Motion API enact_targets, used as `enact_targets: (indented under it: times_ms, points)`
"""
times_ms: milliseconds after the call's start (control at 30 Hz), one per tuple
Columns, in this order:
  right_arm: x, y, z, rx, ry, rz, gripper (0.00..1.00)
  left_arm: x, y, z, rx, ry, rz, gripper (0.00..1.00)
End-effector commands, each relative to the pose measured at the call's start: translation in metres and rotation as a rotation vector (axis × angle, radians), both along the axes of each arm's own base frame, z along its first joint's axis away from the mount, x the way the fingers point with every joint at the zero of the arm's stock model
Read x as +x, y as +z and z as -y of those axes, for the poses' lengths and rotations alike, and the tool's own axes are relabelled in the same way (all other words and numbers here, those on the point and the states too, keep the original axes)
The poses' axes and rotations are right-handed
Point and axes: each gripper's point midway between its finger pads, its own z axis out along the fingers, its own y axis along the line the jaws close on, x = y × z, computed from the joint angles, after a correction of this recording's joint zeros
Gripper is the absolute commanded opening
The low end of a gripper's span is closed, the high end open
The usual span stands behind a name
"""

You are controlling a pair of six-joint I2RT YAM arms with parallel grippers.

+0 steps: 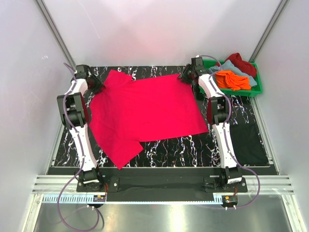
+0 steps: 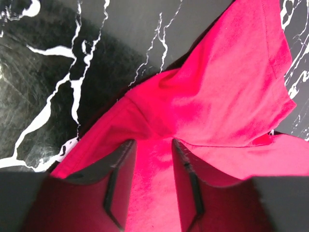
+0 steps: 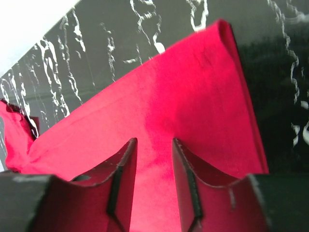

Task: Fold and stack the t-shirts
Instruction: Flatten the tshirt out

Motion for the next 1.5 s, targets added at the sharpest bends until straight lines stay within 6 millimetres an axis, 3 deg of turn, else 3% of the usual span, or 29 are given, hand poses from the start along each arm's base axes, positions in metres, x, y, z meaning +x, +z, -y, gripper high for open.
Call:
enact_targets:
  times_ms: [0,133,167,200,233,267,300,333,367,400,433,467,500,533,567,600,633,667,700,733,767,900,933,1000,1033,1100,1133,1267,1467]
  points:
    - [0.011,0.017,0.004,-0.008,0.053,0.071,0.46,0.01,0.023,-0.009,0.046,-0.015,0.041,0.44]
    - [0.007,0.055,0.0,-0.012,0.107,0.114,0.51,-0.002,0.063,-0.018,0.109,0.01,0.049,0.5]
    - [0.003,0.061,-0.002,-0.013,0.123,0.116,0.52,-0.015,0.059,-0.014,0.091,0.014,0.02,0.52]
    - [0.001,0.086,-0.002,-0.01,0.125,0.148,0.53,-0.024,0.06,-0.009,0.076,0.02,0.007,0.52]
    - [-0.002,0.096,-0.002,-0.012,0.121,0.154,0.56,-0.032,0.085,-0.003,0.061,0.035,0.04,0.52]
    - [-0.007,0.094,0.0,-0.014,0.115,0.132,0.57,-0.049,0.073,0.011,0.046,0.015,-0.003,0.52]
    - [-0.013,0.12,-0.003,-0.009,0.119,0.161,0.6,-0.058,0.075,0.018,0.049,0.004,-0.009,0.52]
    - [-0.018,0.129,-0.005,-0.007,0.122,0.166,0.7,-0.068,0.1,0.025,0.062,-0.007,0.032,0.52]
    - [-0.026,0.127,-0.008,-0.012,0.13,0.146,0.99,-0.087,0.089,0.038,0.066,-0.029,-0.008,0.52]
    - [-0.038,0.154,-0.016,-0.02,0.157,0.178,1.0,-0.098,0.097,0.045,0.08,-0.042,-0.001,0.52]
    - [-0.046,0.162,-0.022,-0.04,0.172,0.188,1.0,-0.109,0.101,0.05,0.105,-0.067,0.001,0.53]
    - [-0.058,0.153,-0.026,-0.067,0.189,0.16,1.0,-0.127,0.111,0.062,0.142,-0.09,0.009,0.53]
    - [-0.07,0.181,-0.03,-0.086,0.205,0.206,1.0,-0.143,0.112,0.068,0.161,-0.106,-0.017,0.54]
    - [-0.083,0.183,-0.044,-0.123,0.24,0.216,1.0,-0.155,0.112,0.074,0.18,-0.125,-0.029,0.55]
    - [-0.099,0.168,-0.047,-0.145,0.26,0.174,1.0,-0.176,0.115,0.084,0.197,-0.143,-0.032,0.55]
    - [-0.114,0.188,-0.051,-0.148,0.271,0.197,1.0,-0.192,0.111,0.093,0.199,-0.157,-0.056,0.56]
    - [-0.127,0.19,-0.058,-0.139,0.288,0.189,1.0,-0.205,0.111,0.099,0.185,-0.151,-0.06,0.56]
    - [-0.15,0.174,-0.071,-0.147,0.327,0.142,1.0,-0.23,0.104,0.108,0.192,-0.166,-0.089,0.56]
    - [-0.166,0.197,-0.073,-0.162,0.335,0.183,1.0,-0.244,0.102,0.111,0.186,-0.158,-0.098,0.56]
    - [-0.175,0.198,-0.071,-0.224,0.332,0.202,1.0,-0.256,0.098,0.115,0.156,-0.132,-0.112,0.56]
    - [-0.203,0.204,-0.082,-0.243,0.381,0.216,1.0,-0.278,0.08,0.12,0.134,-0.134,-0.158,0.56]
    - [-0.249,0.2,-0.071,-0.286,0.362,0.194,1.0,-0.321,0.083,0.127,0.041,-0.1,-0.102,0.57]
    - [-0.264,0.174,-0.061,-0.277,0.322,0.099,1.0,-0.335,0.075,0.132,0.006,-0.11,-0.116,0.57]
    - [-0.283,0.164,-0.04,-0.196,0.343,0.021,1.0,-0.35,0.074,0.136,-0.035,-0.104,-0.11,0.57]
    - [-0.315,0.147,-0.052,-0.056,0.472,-0.074,1.0,-0.36,0.076,0.139,-0.075,-0.076,-0.089,0.56]
    - [-0.334,0.144,-0.041,0.027,0.456,-0.128,1.0,-0.372,0.073,0.138,-0.114,-0.014,-0.091,0.55]
    - [-0.349,0.126,-0.033,0.011,0.45,-0.173,1.0,-0.381,0.07,0.135,-0.118,0.01,-0.08,0.53]
    - [-0.368,0.126,-0.009,-0.069,0.415,-0.109,1.0,-0.408,0.046,0.112,-0.027,0.128,-0.196,0.47]
    - [-0.383,0.111,0.006,-0.071,0.37,-0.138,0.98,-0.417,0.035,0.095,0.083,0.151,-0.317,0.48]
